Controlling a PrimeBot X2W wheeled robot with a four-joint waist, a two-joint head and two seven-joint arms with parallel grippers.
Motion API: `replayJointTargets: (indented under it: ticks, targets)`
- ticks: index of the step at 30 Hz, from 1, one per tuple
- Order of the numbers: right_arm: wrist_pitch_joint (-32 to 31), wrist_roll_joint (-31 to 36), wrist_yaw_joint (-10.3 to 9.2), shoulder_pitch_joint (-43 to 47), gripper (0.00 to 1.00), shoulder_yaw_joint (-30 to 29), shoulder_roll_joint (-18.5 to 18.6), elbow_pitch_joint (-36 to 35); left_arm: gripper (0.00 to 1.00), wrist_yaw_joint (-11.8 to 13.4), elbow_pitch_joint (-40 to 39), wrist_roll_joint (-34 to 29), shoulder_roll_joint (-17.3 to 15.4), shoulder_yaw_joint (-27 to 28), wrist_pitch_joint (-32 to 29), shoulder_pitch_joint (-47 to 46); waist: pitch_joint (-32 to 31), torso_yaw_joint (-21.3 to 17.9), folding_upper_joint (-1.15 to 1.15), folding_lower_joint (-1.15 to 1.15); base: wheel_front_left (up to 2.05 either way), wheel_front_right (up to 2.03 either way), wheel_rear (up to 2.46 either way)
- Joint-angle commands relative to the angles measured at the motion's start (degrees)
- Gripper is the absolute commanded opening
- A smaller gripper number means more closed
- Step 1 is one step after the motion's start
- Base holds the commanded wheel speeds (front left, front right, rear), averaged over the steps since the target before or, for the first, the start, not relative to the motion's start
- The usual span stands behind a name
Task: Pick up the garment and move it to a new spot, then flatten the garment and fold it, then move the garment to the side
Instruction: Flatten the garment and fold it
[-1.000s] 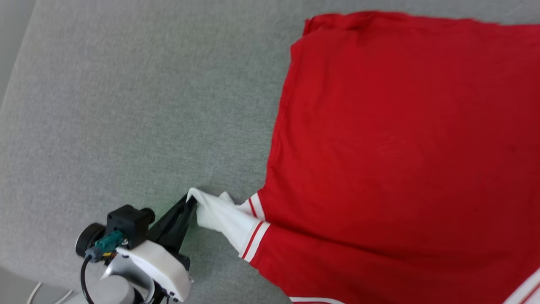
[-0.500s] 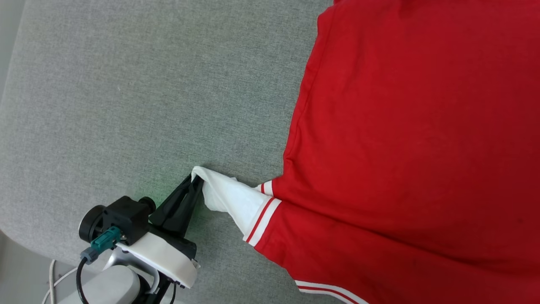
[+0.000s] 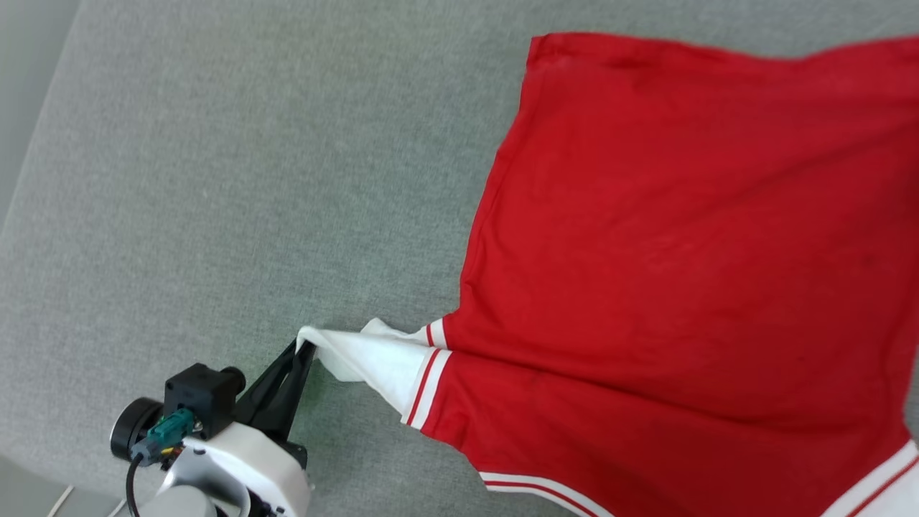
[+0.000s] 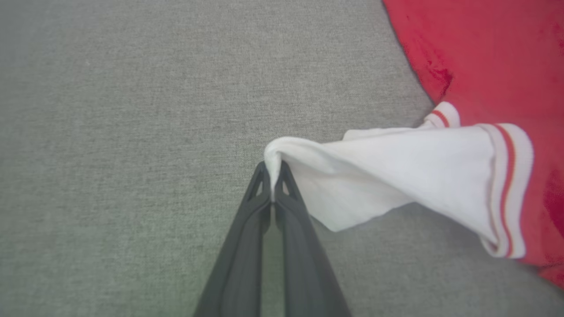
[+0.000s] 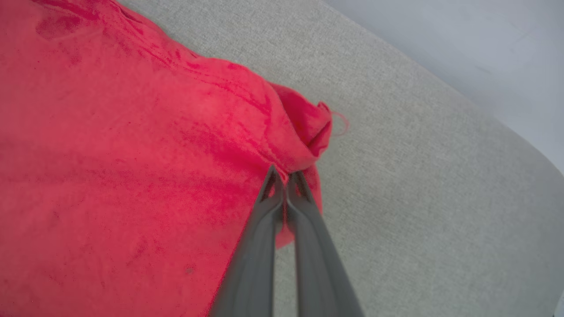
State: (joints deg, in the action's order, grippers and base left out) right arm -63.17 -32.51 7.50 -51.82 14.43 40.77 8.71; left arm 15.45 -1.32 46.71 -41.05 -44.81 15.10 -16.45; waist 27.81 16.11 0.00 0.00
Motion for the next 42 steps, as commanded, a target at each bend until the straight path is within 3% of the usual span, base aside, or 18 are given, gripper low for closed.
replayJointTargets:
  ticks: [1, 7, 14, 25, 31, 32, 33, 34, 42]
  targets:
    - [0.8, -1.8, -0.02, 2.6, 0.0, 1.0, 1.9, -1.6, 0.0, 0.4, 0.3, 0.5, -0.5, 0.1, 0.0, 1.1, -3.7, -2.3, 0.0, 0.0, 0.0, 0.0, 0.0]
    - [4.3, -8.6, -0.03, 14.6, 0.0, 2.2, 8.8, -9.6, 0.0, 1.8, 0.1, 2.0, -1.8, 0.3, -0.1, 4.7, -8.9, -5.9, 0.0, 0.0, 0.0, 0.0, 0.0]
    - [10.0, -12.6, -0.03, 31.8, 0.0, -3.5, 11.7, -12.1, 0.0, 2.8, -0.2, 3.3, -2.9, 0.5, -0.3, 7.7, -12.4, -9.1, 0.0, 0.0, 0.0, 0.0, 0.0]
    - [15.6, -14.3, -0.03, 61.9, 0.0, -13.2, 6.2, -12.8, 0.0, 3.0, 0.2, 3.6, -2.9, 0.8, -0.1, 10.1, -14.3, -10.9, 0.0, 0.0, 0.0, 0.0, 0.0]
    - [17.0, -14.0, -0.03, 69.9, 0.0, -15.0, 2.0, -13.8, 0.0, 2.7, 0.6, 3.5, -2.7, 0.8, 0.0, 10.0, -14.2, -11.1, 0.0, 0.0, 0.0, 0.0, 0.0]
    - [17.5, -13.6, -0.03, 69.9, 0.23, -15.6, 1.6, -14.0, 0.0, 2.7, 0.6, 3.5, -2.7, 0.8, 0.0, 10.0, -14.2, -11.2, 0.0, 0.0, 0.0, 0.0, 0.0]
    - [17.8, -13.4, -0.02, 69.7, 0.91, -15.9, 1.4, -14.2, 0.0, 2.6, 0.7, 3.5, -2.7, 0.8, 0.0, 9.9, -14.2, -11.2, 0.0, 0.0, 0.0, 0.0, 0.0]
    - [18.3, -13.1, -0.02, 69.1, 1.0, -16.4, 1.4, -14.8, 0.0, 2.5, 0.8, 3.4, -2.7, 0.7, 0.0, 9.8, -14.2, -11.2, 0.0, 0.0, 0.0, 0.0, 0.0]
    - [17.8, -13.1, -0.02, 60.0, 1.0, -22.3, 6.0, -22.9, 0.0, 2.3, 0.2, 2.3, -2.8, -0.2, -0.9, 8.3, -13.6, -10.1, 0.0, 0.0, 0.0, 0.0, 0.0]
